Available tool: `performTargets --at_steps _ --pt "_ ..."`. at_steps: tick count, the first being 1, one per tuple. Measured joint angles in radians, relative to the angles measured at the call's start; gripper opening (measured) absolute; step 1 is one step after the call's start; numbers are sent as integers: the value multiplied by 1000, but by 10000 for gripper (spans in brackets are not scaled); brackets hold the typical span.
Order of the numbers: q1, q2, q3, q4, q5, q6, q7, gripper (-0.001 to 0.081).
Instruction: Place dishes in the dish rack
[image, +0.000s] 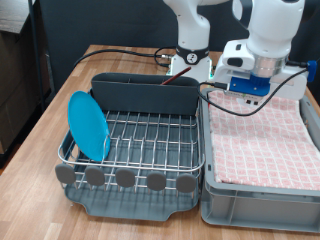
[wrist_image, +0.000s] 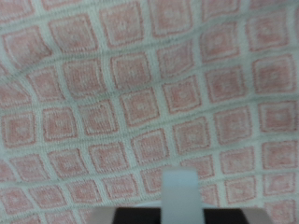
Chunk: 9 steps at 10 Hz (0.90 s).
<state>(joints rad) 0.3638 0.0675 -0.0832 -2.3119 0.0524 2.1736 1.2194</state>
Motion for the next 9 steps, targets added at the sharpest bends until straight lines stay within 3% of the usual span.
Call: performTargets --at_steps 2,6,9 --pt "-1 -27 -16 31 -69 -9 29 72" --pt "-8 -74 -48 68 -289 112 85 72" --pt "-8 -62 -49 88 -293 97 81 72"
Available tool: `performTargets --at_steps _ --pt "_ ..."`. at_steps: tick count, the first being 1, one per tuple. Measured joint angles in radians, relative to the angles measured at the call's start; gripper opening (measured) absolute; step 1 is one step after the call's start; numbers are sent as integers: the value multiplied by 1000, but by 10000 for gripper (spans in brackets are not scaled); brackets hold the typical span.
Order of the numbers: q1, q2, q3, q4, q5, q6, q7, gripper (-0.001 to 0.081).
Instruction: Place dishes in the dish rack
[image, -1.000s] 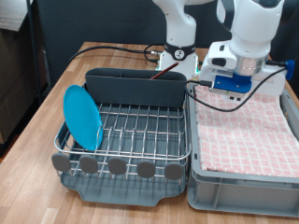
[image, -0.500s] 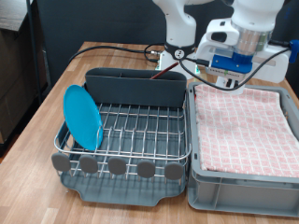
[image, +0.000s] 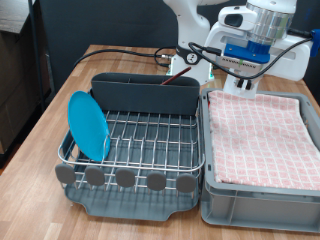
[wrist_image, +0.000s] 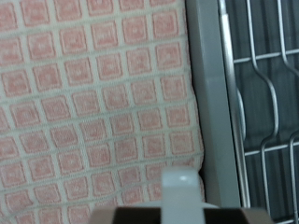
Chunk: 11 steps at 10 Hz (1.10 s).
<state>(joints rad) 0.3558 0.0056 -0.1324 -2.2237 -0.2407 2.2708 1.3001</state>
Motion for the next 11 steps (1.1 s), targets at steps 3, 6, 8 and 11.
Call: performTargets --at_steps 3,6,8,11 --pt "-1 40 -19 98 -2 -33 -54 72" --pt "-15 121 -44 234 11 -81 -150 72" --pt "-28 185 -54 319 21 -82 -197 72" --pt "-33 223 -55 358 28 -77 -216 72"
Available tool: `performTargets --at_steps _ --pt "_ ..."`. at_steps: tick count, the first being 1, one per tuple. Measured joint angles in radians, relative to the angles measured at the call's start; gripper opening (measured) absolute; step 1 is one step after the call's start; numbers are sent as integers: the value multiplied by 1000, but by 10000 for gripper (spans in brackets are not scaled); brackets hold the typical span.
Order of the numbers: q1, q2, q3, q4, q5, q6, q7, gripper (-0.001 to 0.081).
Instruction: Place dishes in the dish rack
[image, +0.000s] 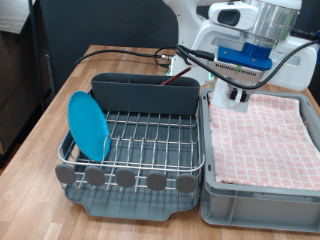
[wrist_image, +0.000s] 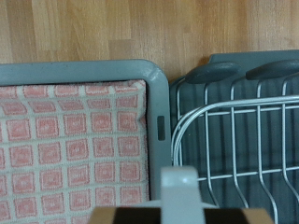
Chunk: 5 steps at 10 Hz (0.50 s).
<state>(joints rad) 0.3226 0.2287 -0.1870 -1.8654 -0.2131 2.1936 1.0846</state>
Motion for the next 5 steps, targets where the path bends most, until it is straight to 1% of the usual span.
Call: performTargets --at_steps 3,5 --pt "-5 9 -15 -2 0 51 -27 72" --pt "-16 29 -16 11 28 54 -68 72"
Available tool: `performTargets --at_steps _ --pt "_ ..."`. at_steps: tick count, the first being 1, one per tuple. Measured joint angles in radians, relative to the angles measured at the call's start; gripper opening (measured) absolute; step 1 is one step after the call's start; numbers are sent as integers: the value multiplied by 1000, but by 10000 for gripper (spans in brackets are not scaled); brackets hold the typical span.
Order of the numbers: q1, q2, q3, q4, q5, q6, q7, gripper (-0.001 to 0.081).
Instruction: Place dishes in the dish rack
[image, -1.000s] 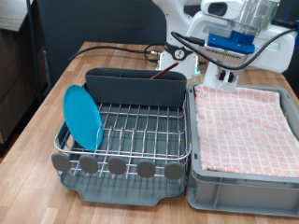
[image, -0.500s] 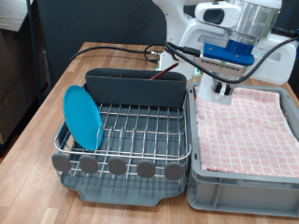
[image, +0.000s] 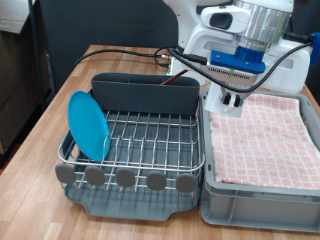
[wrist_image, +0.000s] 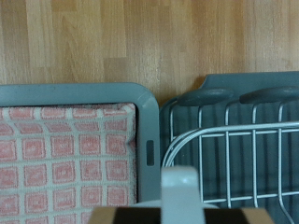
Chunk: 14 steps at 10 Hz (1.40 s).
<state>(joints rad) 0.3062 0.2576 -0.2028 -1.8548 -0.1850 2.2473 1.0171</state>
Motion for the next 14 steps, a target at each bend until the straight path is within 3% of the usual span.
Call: performTargets --at_steps 7,14 --pt "-56 137 -1 138 71 16 -125 72" --pt "-92 254 5 229 111 40 -184 72"
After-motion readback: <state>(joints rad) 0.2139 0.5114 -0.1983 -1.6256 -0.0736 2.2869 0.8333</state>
